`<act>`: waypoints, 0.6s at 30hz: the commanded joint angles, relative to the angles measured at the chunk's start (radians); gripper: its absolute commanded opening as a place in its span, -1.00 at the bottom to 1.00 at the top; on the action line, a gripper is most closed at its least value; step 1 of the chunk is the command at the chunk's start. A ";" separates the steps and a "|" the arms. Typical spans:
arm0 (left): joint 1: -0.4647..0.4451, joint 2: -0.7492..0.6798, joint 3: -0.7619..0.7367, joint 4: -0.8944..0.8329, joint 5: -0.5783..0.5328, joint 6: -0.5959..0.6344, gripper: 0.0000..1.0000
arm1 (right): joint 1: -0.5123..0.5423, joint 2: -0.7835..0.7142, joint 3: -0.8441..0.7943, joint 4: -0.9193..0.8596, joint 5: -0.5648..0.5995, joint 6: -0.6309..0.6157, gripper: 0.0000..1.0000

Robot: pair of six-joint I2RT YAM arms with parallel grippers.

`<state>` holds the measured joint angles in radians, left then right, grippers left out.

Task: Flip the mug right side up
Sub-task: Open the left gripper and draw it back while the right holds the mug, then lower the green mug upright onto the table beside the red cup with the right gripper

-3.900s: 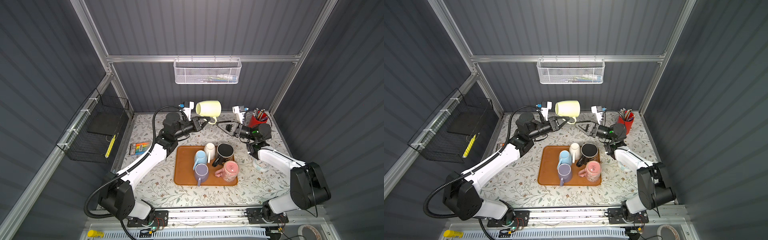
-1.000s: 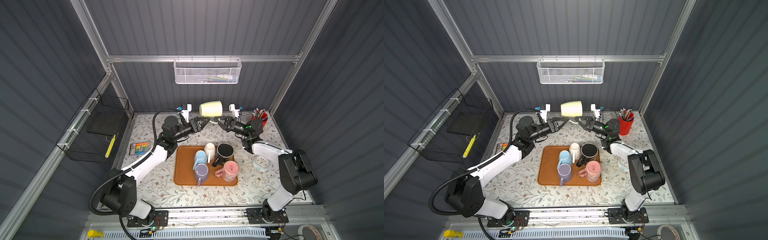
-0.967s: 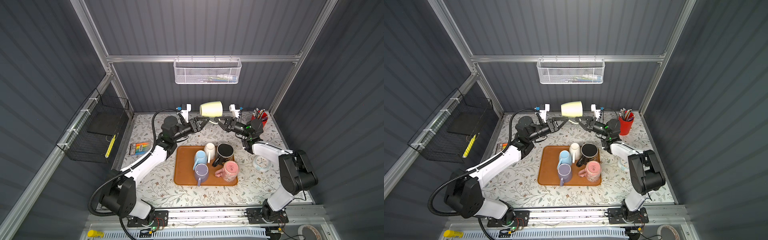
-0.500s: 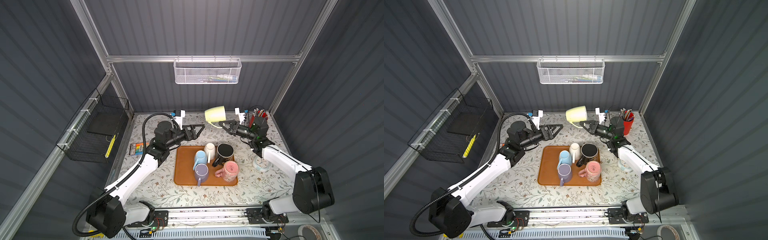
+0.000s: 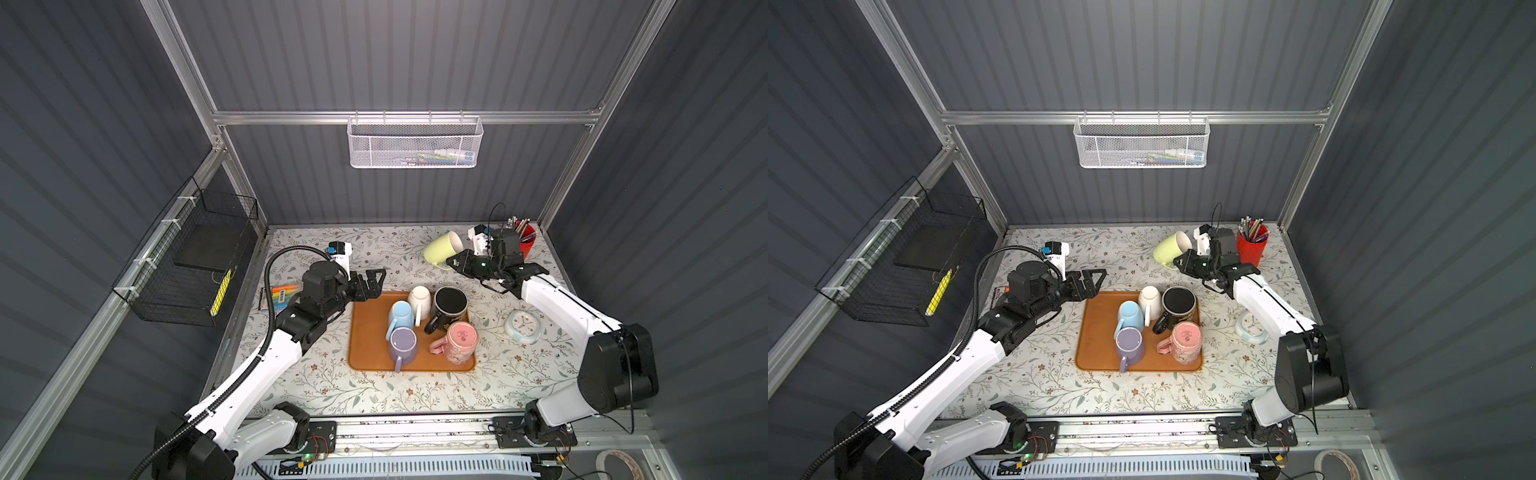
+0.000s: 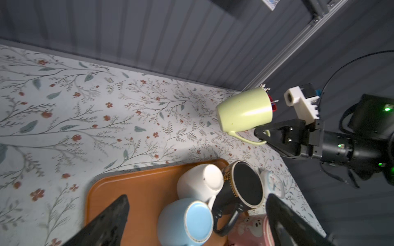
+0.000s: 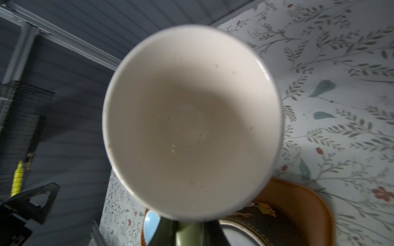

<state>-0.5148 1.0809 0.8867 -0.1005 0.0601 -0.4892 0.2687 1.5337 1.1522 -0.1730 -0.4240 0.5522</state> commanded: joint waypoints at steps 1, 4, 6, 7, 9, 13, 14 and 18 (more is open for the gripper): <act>0.010 -0.012 -0.007 -0.119 -0.111 0.047 0.99 | -0.002 0.023 0.108 -0.086 0.159 -0.107 -1.00; 0.010 -0.007 -0.015 -0.154 -0.126 0.045 0.99 | -0.002 0.066 0.168 -0.158 0.242 -0.141 -1.00; 0.010 -0.002 -0.020 -0.175 -0.143 0.041 1.00 | -0.002 0.092 0.203 -0.194 0.297 -0.164 -1.00; 0.010 0.001 -0.021 -0.185 -0.153 0.038 0.99 | -0.002 0.107 0.222 -0.209 0.324 -0.175 -1.00; 0.010 0.008 -0.026 -0.201 -0.163 0.035 1.00 | -0.002 0.130 0.248 -0.242 0.366 -0.193 -1.00; 0.010 0.019 -0.028 -0.212 -0.141 0.029 0.99 | -0.002 0.184 0.295 -0.267 0.427 -0.238 -1.00; 0.010 0.019 -0.026 -0.213 -0.139 0.030 0.99 | -0.002 0.195 0.301 -0.262 0.431 -0.250 -1.00; 0.010 0.003 -0.006 -0.243 -0.137 0.058 0.99 | -0.002 0.247 0.329 -0.246 0.471 -0.315 -1.00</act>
<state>-0.5102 1.0954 0.8719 -0.3012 -0.0719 -0.4652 0.2687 1.7668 1.4231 -0.4610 -0.0166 0.3119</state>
